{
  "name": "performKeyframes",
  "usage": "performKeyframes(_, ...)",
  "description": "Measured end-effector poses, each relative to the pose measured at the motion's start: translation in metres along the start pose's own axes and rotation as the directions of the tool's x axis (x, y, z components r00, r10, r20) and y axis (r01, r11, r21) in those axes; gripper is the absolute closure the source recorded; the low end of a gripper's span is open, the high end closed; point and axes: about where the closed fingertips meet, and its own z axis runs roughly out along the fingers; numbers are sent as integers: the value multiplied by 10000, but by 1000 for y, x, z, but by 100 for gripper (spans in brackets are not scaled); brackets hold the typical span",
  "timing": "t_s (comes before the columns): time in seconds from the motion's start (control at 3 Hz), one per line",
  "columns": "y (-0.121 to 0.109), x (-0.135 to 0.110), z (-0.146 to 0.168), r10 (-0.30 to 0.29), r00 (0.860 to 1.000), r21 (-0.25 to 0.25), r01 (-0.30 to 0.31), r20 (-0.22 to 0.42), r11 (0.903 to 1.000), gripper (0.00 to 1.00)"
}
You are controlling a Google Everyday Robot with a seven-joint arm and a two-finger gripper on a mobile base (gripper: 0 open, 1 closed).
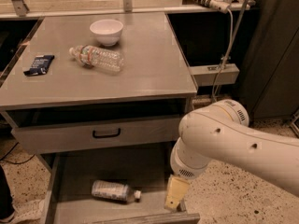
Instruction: Pick blue plastic bottle from middle drawer and place on counter
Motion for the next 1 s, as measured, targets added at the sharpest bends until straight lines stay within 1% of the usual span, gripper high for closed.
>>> performKeyframes(0.33,4,-2,25,257,9982,-54,-255,543,9997,0)
performKeyframes(0.67,5,-9,63,543,9882,-31,-544,1436,9985,0)
performKeyframes(1.0,20,-17,99,1336,9670,-786,-1191,2171,9898,0)
